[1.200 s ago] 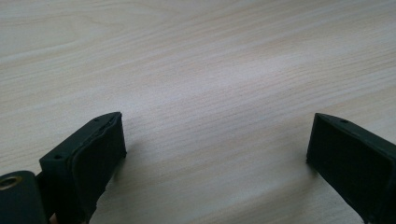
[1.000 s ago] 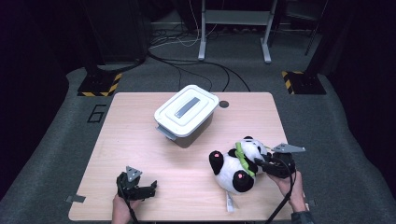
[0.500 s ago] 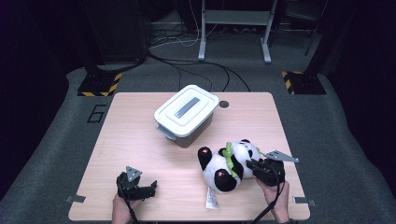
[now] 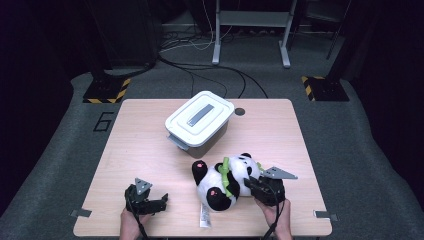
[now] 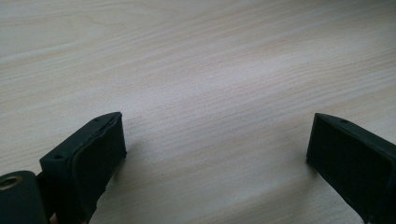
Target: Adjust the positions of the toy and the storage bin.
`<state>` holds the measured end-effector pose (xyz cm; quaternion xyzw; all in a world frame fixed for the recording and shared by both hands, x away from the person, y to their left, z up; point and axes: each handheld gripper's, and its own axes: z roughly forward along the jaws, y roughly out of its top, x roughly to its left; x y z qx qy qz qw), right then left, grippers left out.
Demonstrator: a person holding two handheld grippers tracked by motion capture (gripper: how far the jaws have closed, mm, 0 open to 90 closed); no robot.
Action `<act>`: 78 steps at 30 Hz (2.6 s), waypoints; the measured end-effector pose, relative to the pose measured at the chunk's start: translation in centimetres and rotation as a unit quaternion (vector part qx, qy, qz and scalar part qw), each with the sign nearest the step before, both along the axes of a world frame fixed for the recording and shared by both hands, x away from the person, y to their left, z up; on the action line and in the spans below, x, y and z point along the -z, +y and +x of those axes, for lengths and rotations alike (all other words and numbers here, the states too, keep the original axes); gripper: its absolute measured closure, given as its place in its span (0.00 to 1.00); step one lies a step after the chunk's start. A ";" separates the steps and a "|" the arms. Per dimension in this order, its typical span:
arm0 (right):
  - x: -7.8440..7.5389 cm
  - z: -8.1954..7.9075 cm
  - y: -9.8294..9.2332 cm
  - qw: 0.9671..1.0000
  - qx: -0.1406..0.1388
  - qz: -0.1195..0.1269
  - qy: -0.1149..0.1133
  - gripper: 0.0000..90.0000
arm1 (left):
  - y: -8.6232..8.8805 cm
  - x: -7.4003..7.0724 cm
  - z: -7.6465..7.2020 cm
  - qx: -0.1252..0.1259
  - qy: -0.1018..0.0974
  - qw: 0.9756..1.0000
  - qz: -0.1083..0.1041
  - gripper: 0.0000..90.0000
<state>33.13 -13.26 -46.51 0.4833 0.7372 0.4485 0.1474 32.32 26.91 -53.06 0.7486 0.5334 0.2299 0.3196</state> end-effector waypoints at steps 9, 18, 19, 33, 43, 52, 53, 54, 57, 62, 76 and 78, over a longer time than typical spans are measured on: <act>0.1 -0.2 2.6 1.000 -0.018 0.002 -0.003 0.85 | 0.0 0.0 0.0 0.001 0.003 1.000 0.001 0.05; 0.3 0.0 6.2 0.999 -0.053 0.001 -0.006 0.84 | 0.0 0.0 0.0 0.000 0.000 1.000 0.000 0.05; 0.3 0.0 6.2 0.999 -0.053 0.001 -0.006 0.84 | 0.0 0.0 0.0 0.000 0.000 1.000 0.000 0.05; -0.9 -0.4 1.2 0.998 -0.026 -0.013 -0.060 0.19 | 0.1 0.0 -0.1 -0.015 0.001 1.000 -0.001 0.02; 3.5 1.8 -5.9 0.997 0.057 -0.055 -0.016 0.15 | 0.3 -2.2 -1.0 -0.014 -0.014 1.000 -0.014 0.02; 5.9 3.1 -8.3 0.991 0.093 -0.095 0.015 0.15 | 0.0 -5.7 -0.8 0.006 -0.035 0.997 -0.062 0.05; 6.1 3.3 -8.4 0.991 0.091 -0.097 0.022 0.15 | -0.1 -5.9 -0.6 0.010 -0.035 0.997 -0.064 0.06; 6.1 3.3 -8.4 0.991 0.094 -0.096 0.024 0.16 | -0.2 -6.1 -0.4 0.011 -0.037 0.997 -0.067 0.07; 6.1 3.4 -8.3 0.990 0.094 -0.100 0.024 0.16 | -0.4 -6.4 0.1 0.014 -0.039 0.996 -0.080 0.10; 6.2 3.4 -8.1 0.988 0.098 -0.117 0.017 0.16 | -1.2 -8.2 0.5 0.017 -0.047 0.993 -0.107 0.13; 6.2 3.3 -7.9 0.987 0.097 -0.126 0.013 0.16 | -5.2 -11.5 -4.9 0.085 -0.088 0.987 -0.102 0.13; 6.2 3.3 -7.9 0.987 0.100 -0.125 0.013 0.16 | -6.0 -10.9 -5.5 0.097 -0.083 0.987 -0.096 0.13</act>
